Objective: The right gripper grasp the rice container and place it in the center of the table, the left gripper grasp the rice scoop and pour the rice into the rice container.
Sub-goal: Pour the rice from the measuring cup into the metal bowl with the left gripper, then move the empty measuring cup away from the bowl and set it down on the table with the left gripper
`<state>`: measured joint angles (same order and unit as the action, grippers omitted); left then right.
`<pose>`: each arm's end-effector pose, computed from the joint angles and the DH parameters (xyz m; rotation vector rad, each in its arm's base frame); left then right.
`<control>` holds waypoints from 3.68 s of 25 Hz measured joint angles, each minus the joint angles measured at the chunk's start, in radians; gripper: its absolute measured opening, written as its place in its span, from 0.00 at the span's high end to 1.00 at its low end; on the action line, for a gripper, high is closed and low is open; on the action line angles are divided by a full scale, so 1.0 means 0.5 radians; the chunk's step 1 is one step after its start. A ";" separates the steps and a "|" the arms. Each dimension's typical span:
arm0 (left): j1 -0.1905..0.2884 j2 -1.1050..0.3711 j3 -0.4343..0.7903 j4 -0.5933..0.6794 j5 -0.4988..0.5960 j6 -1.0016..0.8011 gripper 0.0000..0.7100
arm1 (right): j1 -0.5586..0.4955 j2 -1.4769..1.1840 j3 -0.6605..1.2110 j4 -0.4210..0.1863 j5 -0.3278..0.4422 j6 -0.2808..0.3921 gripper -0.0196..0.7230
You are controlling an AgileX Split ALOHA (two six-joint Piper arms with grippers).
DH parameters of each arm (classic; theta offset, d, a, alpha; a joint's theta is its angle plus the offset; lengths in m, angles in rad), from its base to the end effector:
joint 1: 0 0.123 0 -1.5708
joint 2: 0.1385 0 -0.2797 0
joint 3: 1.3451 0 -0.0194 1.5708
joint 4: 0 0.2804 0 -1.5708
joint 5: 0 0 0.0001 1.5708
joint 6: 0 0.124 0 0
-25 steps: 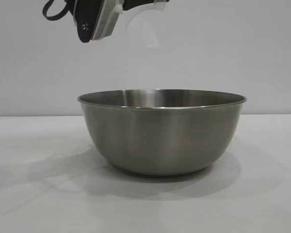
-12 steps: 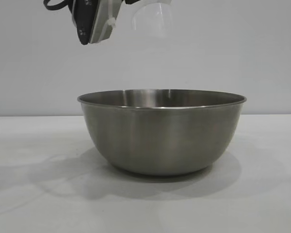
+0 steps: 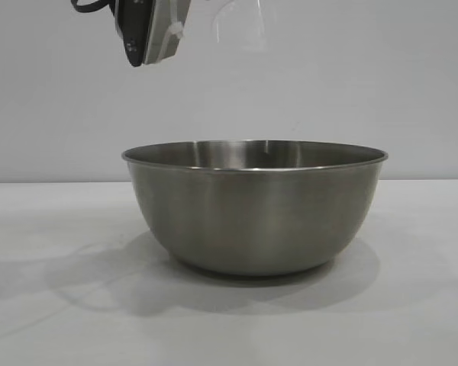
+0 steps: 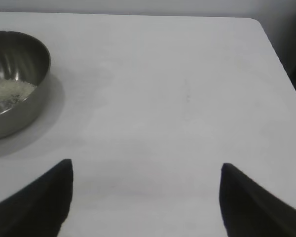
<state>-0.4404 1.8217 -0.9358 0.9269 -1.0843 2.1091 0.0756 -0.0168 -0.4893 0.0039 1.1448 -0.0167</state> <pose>0.3275 -0.2512 0.1987 1.5300 -0.6343 1.1538 0.0494 0.0042 0.2648 -0.0983 2.1203 0.0396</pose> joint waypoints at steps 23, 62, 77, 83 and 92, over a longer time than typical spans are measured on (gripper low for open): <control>0.000 0.000 0.000 -0.621 -0.119 -1.493 1.00 | 0.000 0.000 0.000 0.000 0.000 0.000 0.25; 0.233 0.362 0.000 -2.977 0.878 -3.213 1.00 | 0.000 0.000 0.000 0.000 -0.003 0.000 0.25; 0.233 0.362 0.728 -2.467 -0.047 -3.958 1.00 | 0.000 0.000 0.000 0.000 -0.003 0.000 0.25; 0.233 0.362 0.855 -2.301 -0.095 -4.043 1.00 | 0.000 0.000 0.000 0.000 -0.003 0.000 0.25; 0.233 0.479 0.860 -2.288 -0.104 -4.056 1.00 | 0.000 0.000 0.000 0.000 -0.003 0.000 0.25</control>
<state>-0.3238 2.0614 -0.5060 -0.2171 -1.1363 0.0813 0.0756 -0.0168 -0.4893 0.0039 1.1432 -0.0167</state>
